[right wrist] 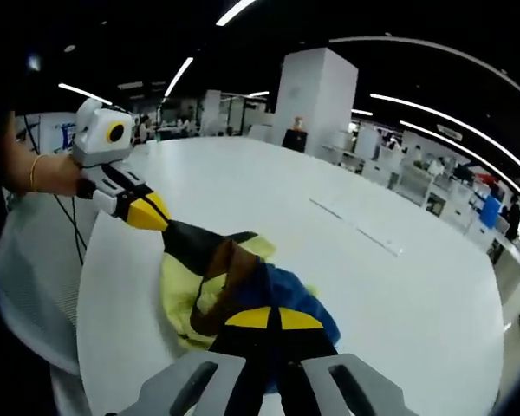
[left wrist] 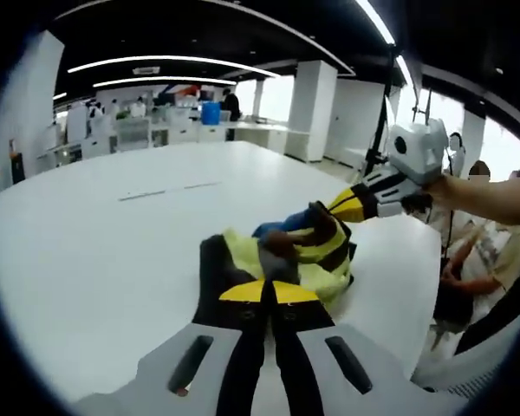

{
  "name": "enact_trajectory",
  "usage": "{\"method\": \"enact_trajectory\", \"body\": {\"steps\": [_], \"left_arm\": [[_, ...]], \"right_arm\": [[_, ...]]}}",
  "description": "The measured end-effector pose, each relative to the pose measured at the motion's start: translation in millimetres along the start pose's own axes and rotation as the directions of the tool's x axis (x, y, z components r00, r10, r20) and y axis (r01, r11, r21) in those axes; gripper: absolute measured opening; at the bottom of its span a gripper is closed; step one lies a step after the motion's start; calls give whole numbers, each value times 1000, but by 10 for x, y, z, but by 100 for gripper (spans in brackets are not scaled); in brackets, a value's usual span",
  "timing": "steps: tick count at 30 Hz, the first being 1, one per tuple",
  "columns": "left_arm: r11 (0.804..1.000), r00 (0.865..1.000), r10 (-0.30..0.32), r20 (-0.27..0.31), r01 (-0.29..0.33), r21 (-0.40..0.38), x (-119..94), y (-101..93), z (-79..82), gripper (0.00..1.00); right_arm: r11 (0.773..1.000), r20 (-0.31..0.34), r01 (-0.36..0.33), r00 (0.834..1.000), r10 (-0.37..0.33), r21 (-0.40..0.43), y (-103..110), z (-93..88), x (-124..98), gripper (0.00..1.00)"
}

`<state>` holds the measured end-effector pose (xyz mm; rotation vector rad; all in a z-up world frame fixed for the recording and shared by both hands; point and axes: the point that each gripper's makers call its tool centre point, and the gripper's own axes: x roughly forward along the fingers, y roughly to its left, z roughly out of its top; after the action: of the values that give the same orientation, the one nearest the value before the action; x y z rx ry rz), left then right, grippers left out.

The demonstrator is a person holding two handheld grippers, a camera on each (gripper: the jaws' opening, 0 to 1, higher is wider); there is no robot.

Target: Fold the garment on the visible template until the final outline fits inside the template.

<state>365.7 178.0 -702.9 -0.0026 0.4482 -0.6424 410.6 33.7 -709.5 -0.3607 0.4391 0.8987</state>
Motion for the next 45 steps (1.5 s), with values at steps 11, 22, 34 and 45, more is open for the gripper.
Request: {"method": "enact_trajectory", "body": {"steps": [11,22,34,45], "left_arm": [[995,977,102,186,-97,-35,-286,286,620,0],[979,923,203,327,-192,-65,-273,609,1154,0],[945,872,325,366,-317,-82,219,1158,1554,0],[932,888,361,284,-338,-127,926,1621,1308,0]], "right_arm": [[992,103,109,988,-116,64,-339,384,-282,0],[974,158,191,965,-209,119,-763,708,-369,0],[923,164,341,915,-370,178,-1292,884,-173,0],[866,74,429,885,-460,256,-1812,587,332,0]]}}
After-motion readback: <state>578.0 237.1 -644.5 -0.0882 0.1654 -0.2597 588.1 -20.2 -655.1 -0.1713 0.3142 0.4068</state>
